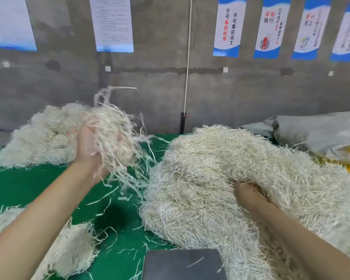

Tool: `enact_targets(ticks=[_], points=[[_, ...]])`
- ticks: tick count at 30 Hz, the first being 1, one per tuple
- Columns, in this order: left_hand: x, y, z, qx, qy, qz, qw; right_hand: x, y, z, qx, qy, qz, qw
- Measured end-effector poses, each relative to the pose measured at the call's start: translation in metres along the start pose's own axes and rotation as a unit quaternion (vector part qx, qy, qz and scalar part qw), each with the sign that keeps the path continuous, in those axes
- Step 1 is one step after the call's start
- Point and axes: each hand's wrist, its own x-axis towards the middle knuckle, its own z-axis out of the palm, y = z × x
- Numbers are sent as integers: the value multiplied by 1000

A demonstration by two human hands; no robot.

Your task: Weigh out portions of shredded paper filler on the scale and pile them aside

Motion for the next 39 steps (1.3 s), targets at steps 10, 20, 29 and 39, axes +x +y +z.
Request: enact_targets(ticks=[10, 20, 29, 39], points=[[-38, -51, 28, 448, -205, -61, 868, -74, -83, -102, -30, -2, -267, 963], [-46, -60, 31, 436, -247, -55, 864, -83, -44, -34, -182, -455, -200, 848], [-50, -72, 48, 439, -362, -91, 818, -80, -65, -110, 489, -197, -247, 813], [-64, -64, 31, 108, -323, -193, 920, -110, -129, -85, 447, -16, -305, 841]])
